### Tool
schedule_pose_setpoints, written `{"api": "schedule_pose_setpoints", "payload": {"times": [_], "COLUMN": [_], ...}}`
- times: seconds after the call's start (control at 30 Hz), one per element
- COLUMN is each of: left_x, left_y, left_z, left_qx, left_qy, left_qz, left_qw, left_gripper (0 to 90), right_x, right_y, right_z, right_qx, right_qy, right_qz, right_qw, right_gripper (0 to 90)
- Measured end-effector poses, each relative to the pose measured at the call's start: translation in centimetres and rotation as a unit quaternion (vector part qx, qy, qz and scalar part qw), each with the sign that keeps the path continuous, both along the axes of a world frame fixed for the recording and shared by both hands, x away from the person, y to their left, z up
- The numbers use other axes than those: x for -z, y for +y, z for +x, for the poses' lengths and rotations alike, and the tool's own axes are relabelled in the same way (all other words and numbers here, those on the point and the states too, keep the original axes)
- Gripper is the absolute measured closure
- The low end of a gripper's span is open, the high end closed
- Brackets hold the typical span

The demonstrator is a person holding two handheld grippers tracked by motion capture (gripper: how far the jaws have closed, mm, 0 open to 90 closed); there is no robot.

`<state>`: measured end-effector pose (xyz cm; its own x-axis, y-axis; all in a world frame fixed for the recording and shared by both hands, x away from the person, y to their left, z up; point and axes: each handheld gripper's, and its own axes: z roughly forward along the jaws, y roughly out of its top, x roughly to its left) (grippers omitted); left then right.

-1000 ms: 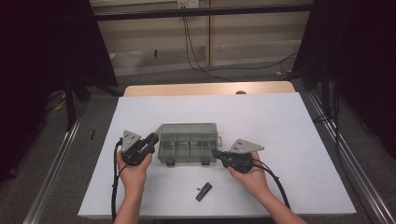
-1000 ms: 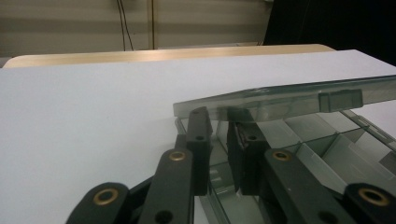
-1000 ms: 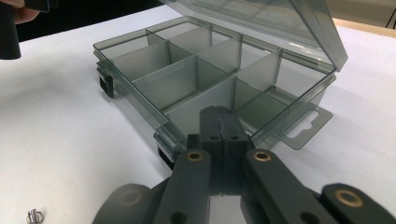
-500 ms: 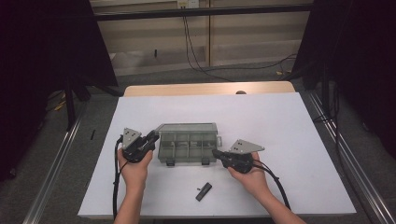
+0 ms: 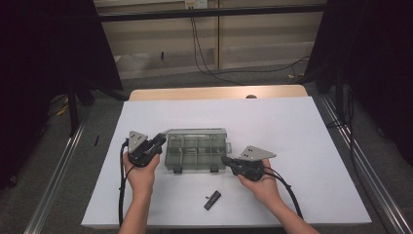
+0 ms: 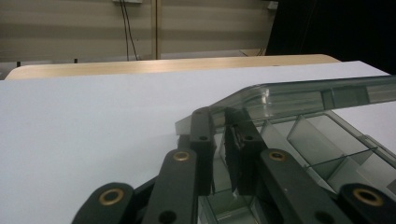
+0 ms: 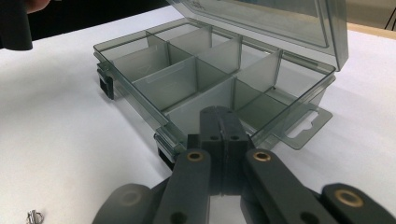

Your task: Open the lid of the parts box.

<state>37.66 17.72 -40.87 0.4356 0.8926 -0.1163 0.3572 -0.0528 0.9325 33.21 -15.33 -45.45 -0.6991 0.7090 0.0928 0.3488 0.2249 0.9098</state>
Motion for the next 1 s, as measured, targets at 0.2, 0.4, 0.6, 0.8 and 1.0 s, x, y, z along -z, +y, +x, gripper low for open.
{"api": "schedule_pose_setpoints", "payload": {"times": [0.2,0.4,0.6,0.8,1.0], "left_x": [-0.07,-0.22,-0.26,-0.46,-0.68], "left_y": [-0.1,-0.27,-0.36,-0.48,-0.62], "left_z": [0.16,0.31,0.47,0.67,0.88], "left_qx": [-0.005,-0.012,-0.017,-0.021,-0.025], "left_qy": [-0.002,-0.006,-0.009,-0.008,-0.006], "left_qz": [-0.001,0.001,-0.002,-0.001,-0.001], "left_qw": [1.0,0.9999,0.9998,0.9998,0.9997], "left_gripper": [83.0,84.2,84.8,85.2,85.3], "right_x": [-0.01,0.01,0.02,0.02,0.02], "right_y": [0.01,0.01,0.0,0.0,-0.01], "right_z": [-0.02,-0.02,-0.03,-0.03,-0.02], "right_qx": [0.001,0.0,0.0,-0.001,-0.001], "right_qy": [0.0,-0.002,-0.003,-0.003,-0.002], "right_qz": [-0.001,-0.001,-0.002,-0.002,0.0], "right_qw": [1.0,1.0,1.0,1.0,1.0], "right_gripper": [90.0,90.0,90.0,90.0,90.0]}}
